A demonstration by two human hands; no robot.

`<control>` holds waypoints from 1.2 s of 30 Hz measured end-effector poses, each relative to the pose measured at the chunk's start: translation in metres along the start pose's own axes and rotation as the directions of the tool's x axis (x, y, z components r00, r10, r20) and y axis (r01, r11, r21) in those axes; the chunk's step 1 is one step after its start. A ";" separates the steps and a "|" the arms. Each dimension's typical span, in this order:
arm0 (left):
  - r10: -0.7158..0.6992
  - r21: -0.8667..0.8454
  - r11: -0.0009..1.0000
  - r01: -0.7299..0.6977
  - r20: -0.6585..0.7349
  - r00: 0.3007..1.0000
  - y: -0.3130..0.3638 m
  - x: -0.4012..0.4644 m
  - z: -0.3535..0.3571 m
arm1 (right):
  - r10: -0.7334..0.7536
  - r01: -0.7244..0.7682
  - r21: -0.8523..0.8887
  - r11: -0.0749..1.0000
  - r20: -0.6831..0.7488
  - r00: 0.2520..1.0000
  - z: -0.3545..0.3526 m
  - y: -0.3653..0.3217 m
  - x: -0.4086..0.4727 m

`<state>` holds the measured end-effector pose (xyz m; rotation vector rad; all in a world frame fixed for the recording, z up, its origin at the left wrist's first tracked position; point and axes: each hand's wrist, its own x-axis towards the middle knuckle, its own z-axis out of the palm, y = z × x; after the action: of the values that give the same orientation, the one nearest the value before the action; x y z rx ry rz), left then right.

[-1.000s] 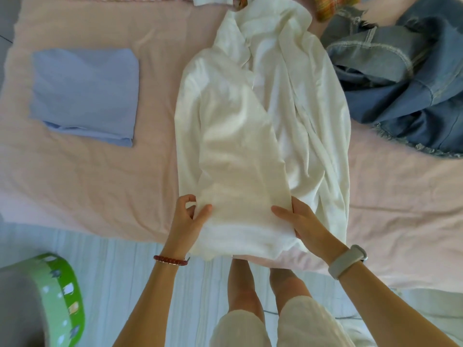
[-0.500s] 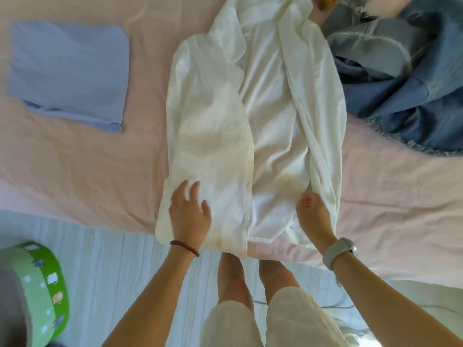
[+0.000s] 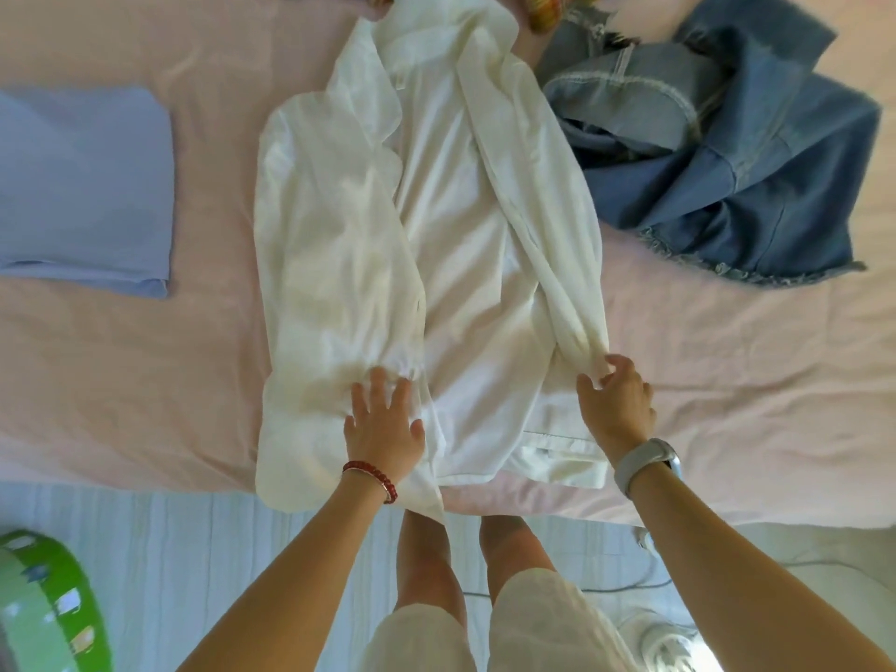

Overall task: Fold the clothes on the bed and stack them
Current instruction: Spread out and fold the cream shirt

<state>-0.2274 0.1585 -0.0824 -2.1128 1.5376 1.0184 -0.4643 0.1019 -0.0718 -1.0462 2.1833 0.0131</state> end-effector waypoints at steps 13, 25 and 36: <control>0.063 -0.852 0.473 0.225 0.287 0.956 0.059 0.022 -0.029 | -0.504 0.396 0.345 0.851 0.326 0.800 0.006 0.000 -0.045; -0.031 -0.948 0.299 0.107 0.102 0.994 0.055 -0.001 -0.023 | -0.221 -0.017 0.592 0.806 0.326 0.919 0.008 -0.025 -0.011; -0.204 -0.931 0.366 0.008 -0.072 0.976 0.063 -0.003 -0.026 | -0.017 0.117 0.172 0.978 -0.495 0.868 -0.090 0.032 0.039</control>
<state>-0.2767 0.1220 -0.0537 -3.0343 0.8299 2.0505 -0.5563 0.0709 -0.0360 -1.0964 2.5289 -0.5510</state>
